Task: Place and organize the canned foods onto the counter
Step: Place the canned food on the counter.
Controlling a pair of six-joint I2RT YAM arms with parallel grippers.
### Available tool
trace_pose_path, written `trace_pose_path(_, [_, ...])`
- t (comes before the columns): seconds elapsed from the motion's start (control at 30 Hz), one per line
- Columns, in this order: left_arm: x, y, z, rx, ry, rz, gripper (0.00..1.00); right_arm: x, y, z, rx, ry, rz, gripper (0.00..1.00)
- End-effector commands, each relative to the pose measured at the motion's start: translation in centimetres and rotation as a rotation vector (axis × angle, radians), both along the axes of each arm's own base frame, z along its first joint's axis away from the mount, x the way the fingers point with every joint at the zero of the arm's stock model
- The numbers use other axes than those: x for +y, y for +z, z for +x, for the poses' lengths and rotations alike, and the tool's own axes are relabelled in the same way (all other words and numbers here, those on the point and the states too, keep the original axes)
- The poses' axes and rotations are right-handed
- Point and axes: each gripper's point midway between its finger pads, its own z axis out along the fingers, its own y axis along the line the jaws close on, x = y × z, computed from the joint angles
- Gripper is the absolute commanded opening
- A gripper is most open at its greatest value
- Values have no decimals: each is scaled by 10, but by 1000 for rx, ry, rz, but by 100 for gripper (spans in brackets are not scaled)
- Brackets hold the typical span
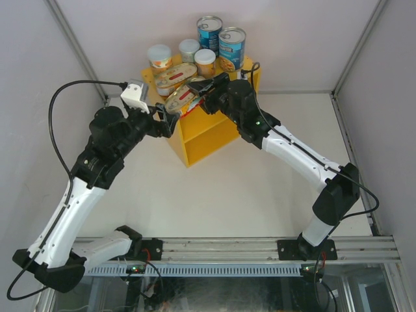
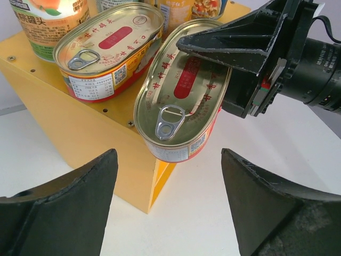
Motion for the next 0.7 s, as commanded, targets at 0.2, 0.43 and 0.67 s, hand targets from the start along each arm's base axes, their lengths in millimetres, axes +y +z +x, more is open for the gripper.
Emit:
trace_pose_path(0.2, [-12,6,15,-47,-43,40,82,-10,57,0,-79,-11,145,0])
trace_pose_path(0.43, [-15,6,26,-44,-28,45,82,-7,54,1,-66,-7,148,0])
trace_pose_path(0.67, [-20,10,37,-46,-21,29,82,-3,50,-1,-62,6,132,0])
